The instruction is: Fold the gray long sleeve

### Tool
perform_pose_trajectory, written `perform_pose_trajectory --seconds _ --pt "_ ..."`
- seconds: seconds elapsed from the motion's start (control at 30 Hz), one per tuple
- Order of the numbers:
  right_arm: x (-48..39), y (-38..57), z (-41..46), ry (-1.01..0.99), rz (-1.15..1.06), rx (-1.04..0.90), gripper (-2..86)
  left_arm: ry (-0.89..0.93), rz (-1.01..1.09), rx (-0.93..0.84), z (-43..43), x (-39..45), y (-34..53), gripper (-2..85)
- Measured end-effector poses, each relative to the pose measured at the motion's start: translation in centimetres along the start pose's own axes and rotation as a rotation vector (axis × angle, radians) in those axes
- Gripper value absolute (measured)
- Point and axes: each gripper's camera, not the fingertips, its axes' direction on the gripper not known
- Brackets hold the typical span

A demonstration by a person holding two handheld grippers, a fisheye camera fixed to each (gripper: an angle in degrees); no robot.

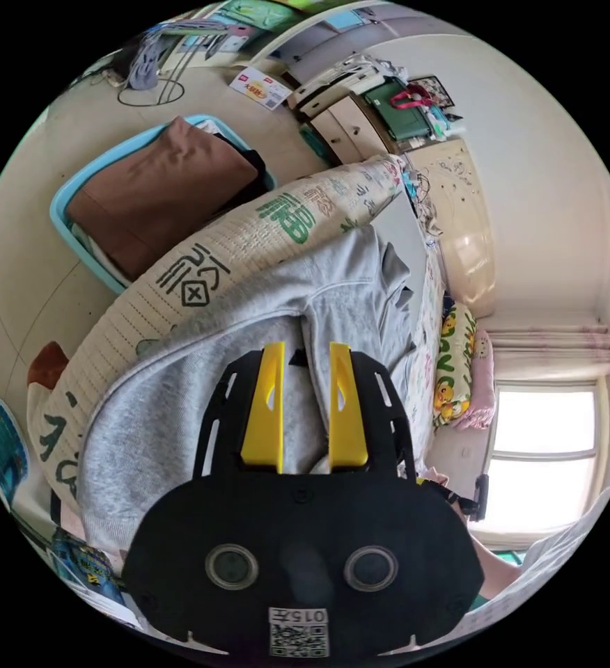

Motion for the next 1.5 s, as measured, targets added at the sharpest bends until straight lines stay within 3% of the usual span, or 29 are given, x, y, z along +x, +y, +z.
perform_pose_trajectory --seconds 0.2,0.37,0.53,0.7,0.9,1.07,1.2,1.37,1.5 --pt "-15.0 -10.7 2.0 -0.227 -0.359 0.047 11.0 0.075 -0.132 0.045 1.8 -4.9 -0.9 11.0" --pt "-29.8 -18.6 8.5 -0.195 -0.582 -0.014 11.7 0.127 -0.200 0.042 3.0 -8.1 -2.2 10.9" --pt "-35.5 -21.6 14.1 -0.046 -0.669 -0.161 10.2 0.145 -0.189 0.011 3.1 -9.9 -3.0 10.1" --pt "-36.7 -22.2 13.9 -0.014 -0.677 -0.176 5.0 0.249 -0.221 -0.020 2.4 -12.4 -4.4 3.8" --pt "-42.6 -23.8 12.2 -0.163 -0.776 -0.154 3.4 0.306 -0.258 0.182 -2.4 -15.1 -7.4 0.2" --pt "-50.0 -24.6 18.2 0.080 -0.835 -0.166 4.4 0.232 -0.336 0.202 -3.2 -17.1 -11.6 0.4" --pt "-49.6 -24.6 20.0 0.132 -0.806 -0.156 6.4 0.114 -0.250 0.162 -3.3 -15.8 -13.7 1.9" --pt "-42.2 -21.2 11.9 -0.107 -0.797 -0.027 6.3 0.006 -0.043 0.121 -7.5 -10.7 -16.2 5.5" --pt "-35.6 -15.2 7.1 -0.061 -0.837 0.057 5.9 -0.070 0.206 0.019 -9.4 -4.9 -17.0 6.1"
